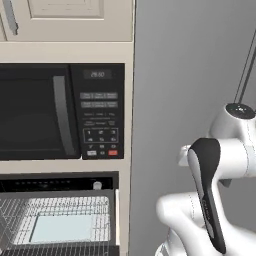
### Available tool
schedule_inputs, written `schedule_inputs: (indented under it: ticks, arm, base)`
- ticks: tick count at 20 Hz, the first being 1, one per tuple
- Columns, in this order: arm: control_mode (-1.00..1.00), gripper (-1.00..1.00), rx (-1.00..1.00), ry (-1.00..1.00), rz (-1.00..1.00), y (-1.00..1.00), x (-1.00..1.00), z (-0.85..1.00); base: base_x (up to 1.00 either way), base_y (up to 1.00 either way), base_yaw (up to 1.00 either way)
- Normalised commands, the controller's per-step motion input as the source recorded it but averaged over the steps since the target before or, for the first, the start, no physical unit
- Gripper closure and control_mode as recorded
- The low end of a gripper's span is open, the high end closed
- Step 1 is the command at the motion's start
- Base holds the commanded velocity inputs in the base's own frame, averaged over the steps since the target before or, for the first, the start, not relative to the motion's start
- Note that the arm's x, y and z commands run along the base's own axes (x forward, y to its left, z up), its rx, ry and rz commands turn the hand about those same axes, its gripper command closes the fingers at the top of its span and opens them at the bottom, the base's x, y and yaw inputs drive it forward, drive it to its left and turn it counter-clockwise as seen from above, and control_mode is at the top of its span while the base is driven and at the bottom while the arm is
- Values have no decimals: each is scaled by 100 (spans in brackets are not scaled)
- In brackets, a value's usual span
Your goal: Place the chicken drumstick on the bottom rack of the oven.
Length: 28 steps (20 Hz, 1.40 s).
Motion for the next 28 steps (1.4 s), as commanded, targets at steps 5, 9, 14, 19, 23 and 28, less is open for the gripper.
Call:
schedule_inputs:
  ticks: [5,9,14,19,23,28]
  arm:
    - [100,100,0,0,0,0,0,0]
    - [100,100,0,0,0,0,0,0]
    - [-100,100,0,0,0,0,0,0]
    - [-100,100,-4,-8,-4,69,-17,-8]
    - [-100,100,-7,-22,-13,100,-21,-30]
    - [-100,100,-3,-16,-17,100,0,-75]
  base:
    - [9,83,-2]
    - [16,37,0]
    - [2,0,0]
    - [0,0,0]
    - [0,0,0]
    - [0,0,0]
